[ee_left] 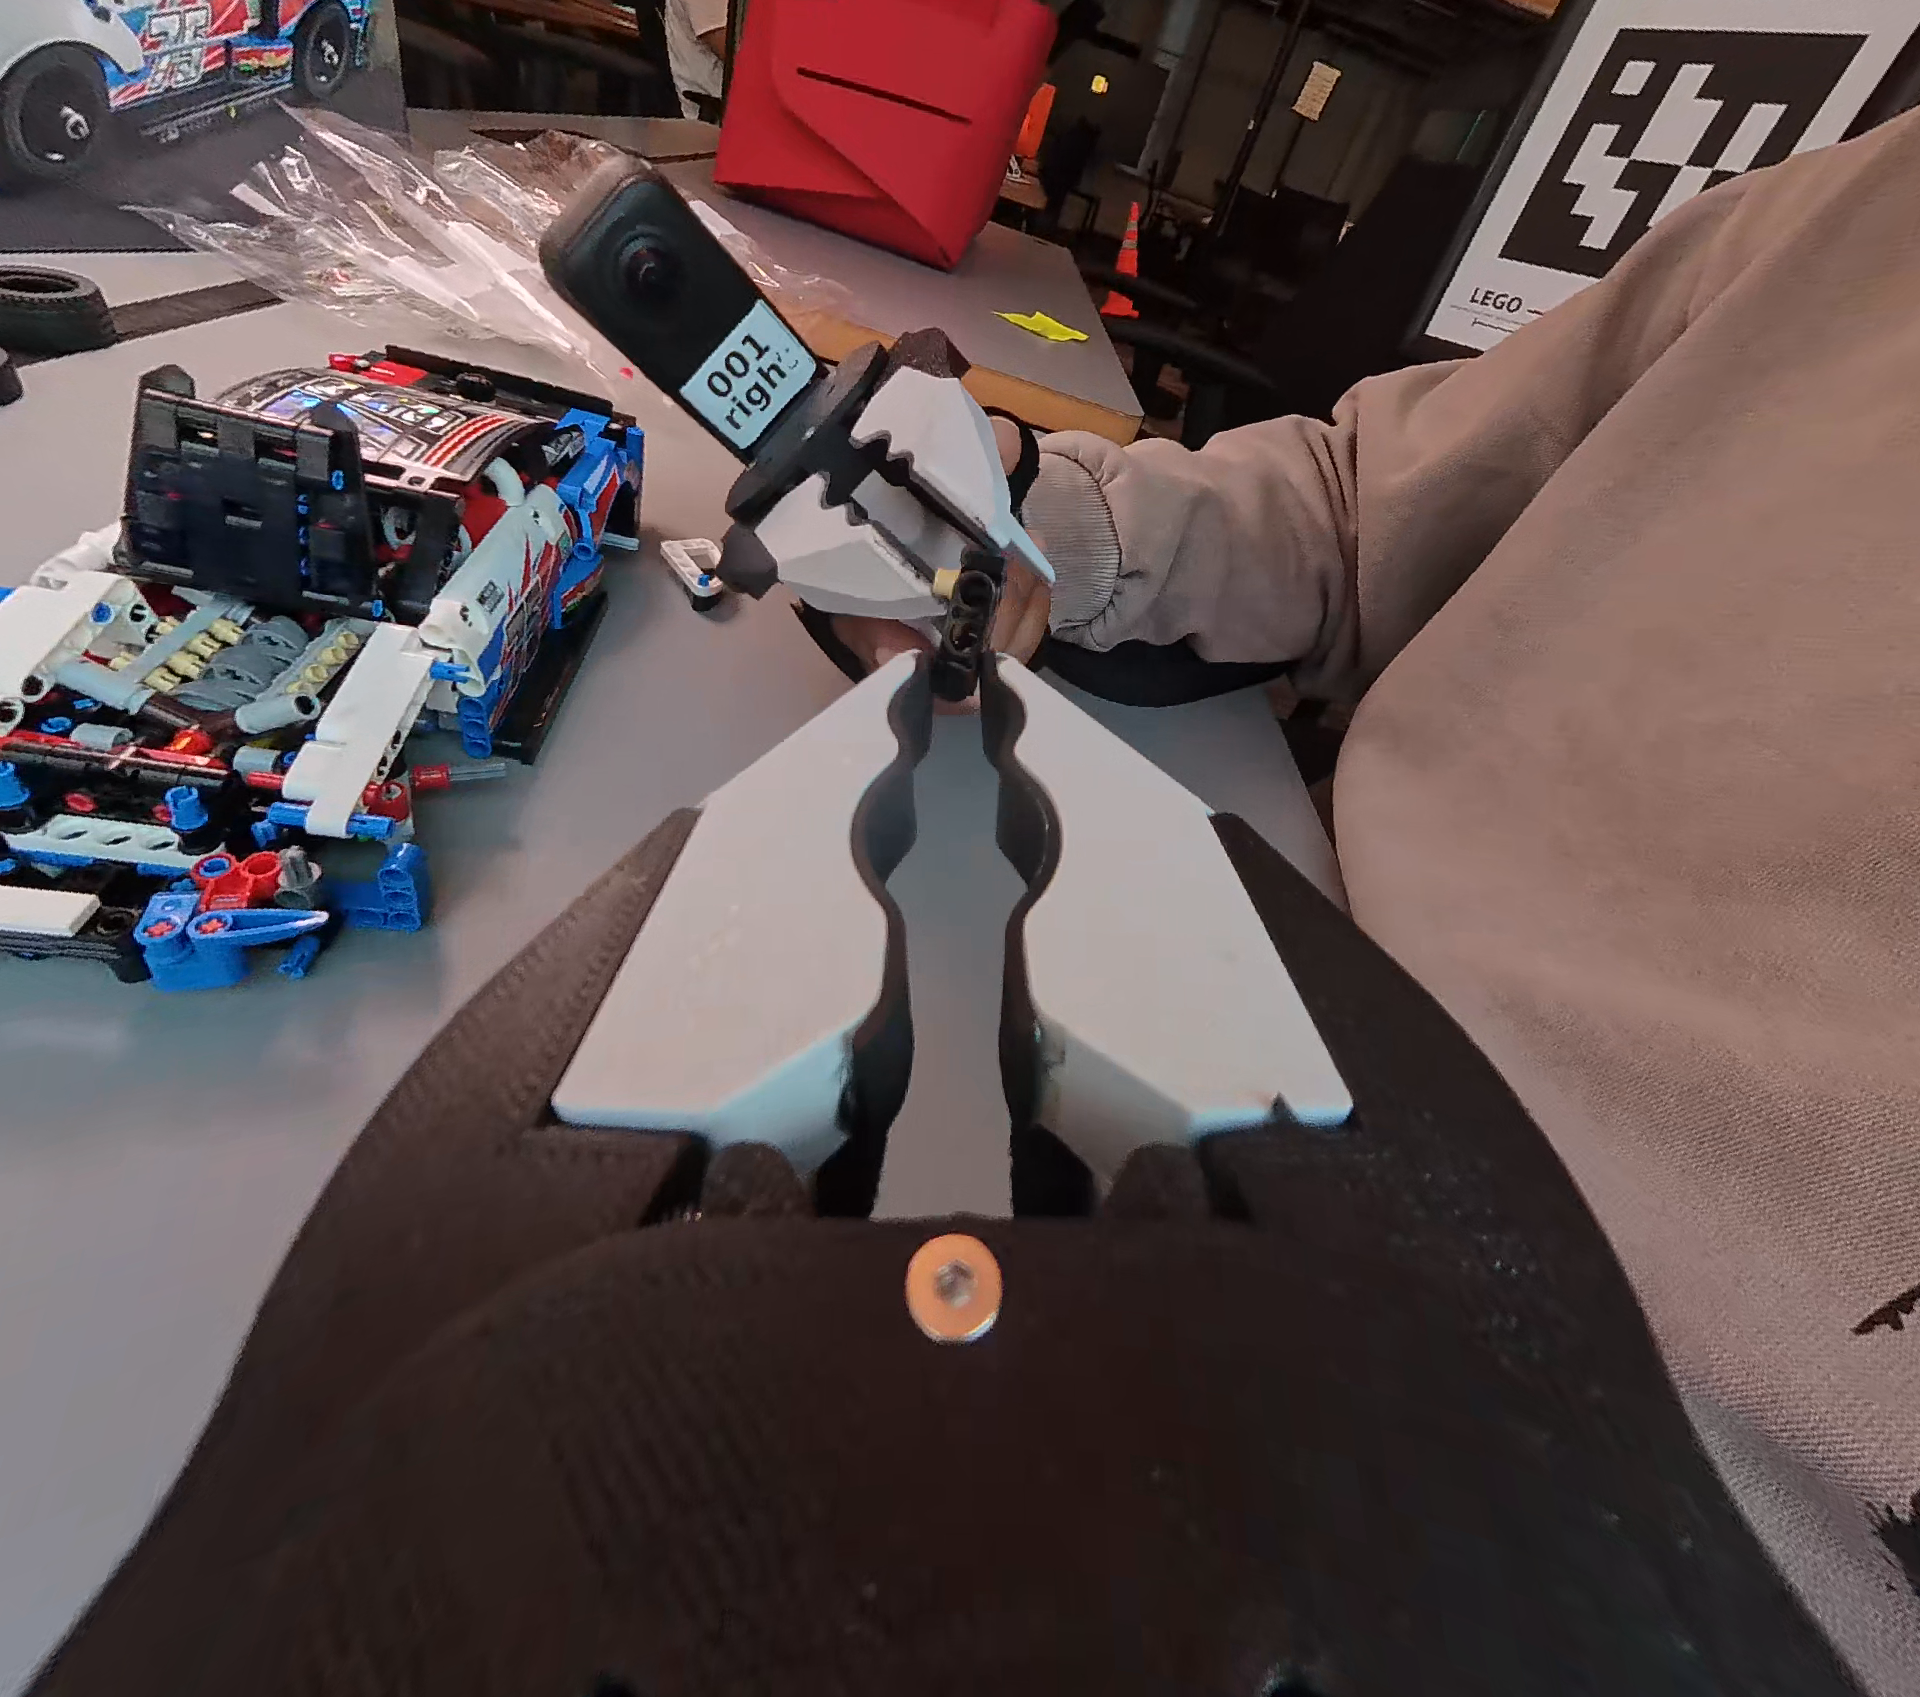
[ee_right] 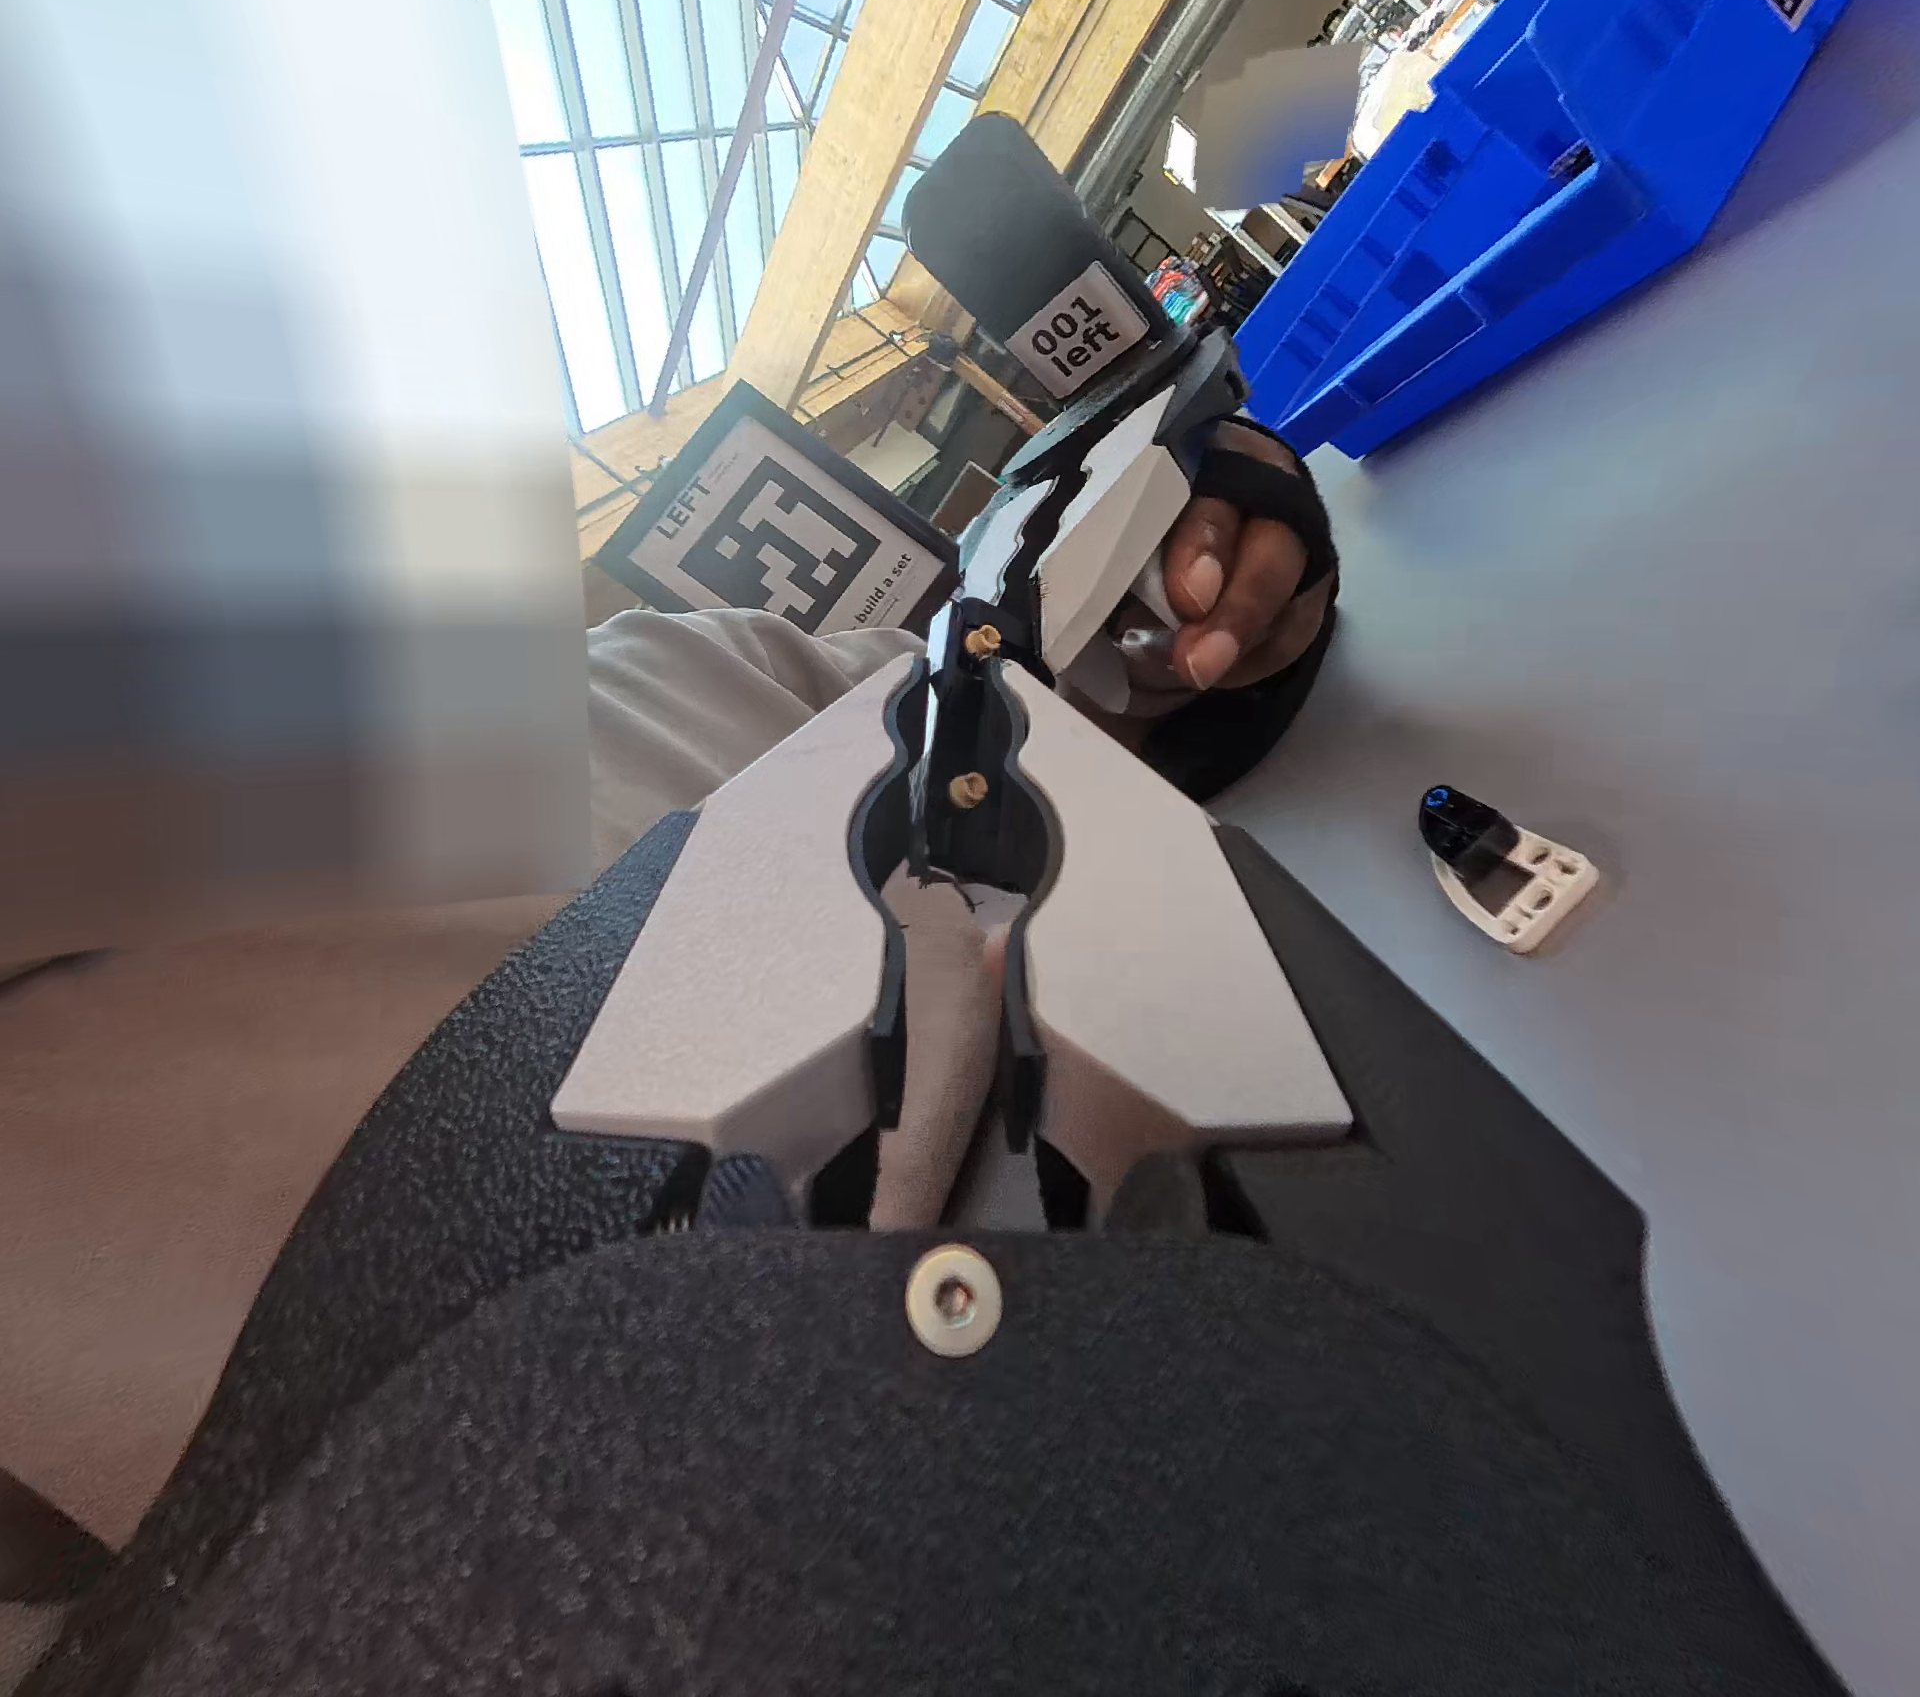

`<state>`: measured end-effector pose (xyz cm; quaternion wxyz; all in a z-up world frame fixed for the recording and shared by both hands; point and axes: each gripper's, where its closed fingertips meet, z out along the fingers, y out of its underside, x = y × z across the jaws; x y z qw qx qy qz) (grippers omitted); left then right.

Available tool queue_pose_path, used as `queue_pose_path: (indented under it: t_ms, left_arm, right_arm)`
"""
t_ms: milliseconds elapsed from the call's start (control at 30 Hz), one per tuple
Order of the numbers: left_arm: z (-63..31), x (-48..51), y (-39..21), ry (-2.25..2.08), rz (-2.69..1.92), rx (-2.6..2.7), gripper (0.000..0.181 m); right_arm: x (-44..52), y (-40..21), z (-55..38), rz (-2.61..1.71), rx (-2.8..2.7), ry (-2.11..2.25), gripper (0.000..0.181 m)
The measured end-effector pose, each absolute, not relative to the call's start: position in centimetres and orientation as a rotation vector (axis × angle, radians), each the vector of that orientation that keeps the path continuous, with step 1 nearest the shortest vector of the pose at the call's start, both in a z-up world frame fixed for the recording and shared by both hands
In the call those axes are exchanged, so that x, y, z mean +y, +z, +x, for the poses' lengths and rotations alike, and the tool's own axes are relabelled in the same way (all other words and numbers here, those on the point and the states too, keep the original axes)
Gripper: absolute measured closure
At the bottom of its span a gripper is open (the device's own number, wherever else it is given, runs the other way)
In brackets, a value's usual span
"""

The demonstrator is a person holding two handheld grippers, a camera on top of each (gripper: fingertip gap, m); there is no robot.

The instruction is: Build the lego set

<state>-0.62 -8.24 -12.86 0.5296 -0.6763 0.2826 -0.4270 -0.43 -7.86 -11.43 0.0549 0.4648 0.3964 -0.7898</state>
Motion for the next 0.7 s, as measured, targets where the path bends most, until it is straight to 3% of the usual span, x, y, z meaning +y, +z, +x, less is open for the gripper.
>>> queue_pose_path:
  t_ms: [33,167,500,700]
  left_arm:
    - [-0.8,-8.1,-12.9,-1.022,-1.621,0.662,0.175]
    - [-1.7,-7.6,-12.9,-1.029,-1.628,0.609,0.176]
    - [-2.5,-6.7,-14.8,-0.911,-1.720,0.615,0.174]
    - [-4.3,-6.4,-20.0,-0.588,-1.966,0.760,0.143]
  right_arm:
    - [-7.6,-11.5,-0.5,1.442,1.236,-2.409,0.175]
    - [-6.7,-12.6,-0.8,1.614,1.540,-2.397,0.165]
    - [-6.3,-15.5,-1.3,1.858,2.425,-2.036,0.173]
    - [-4.0,-19.6,-0.8,1.977,2.788,-1.556,0.173]
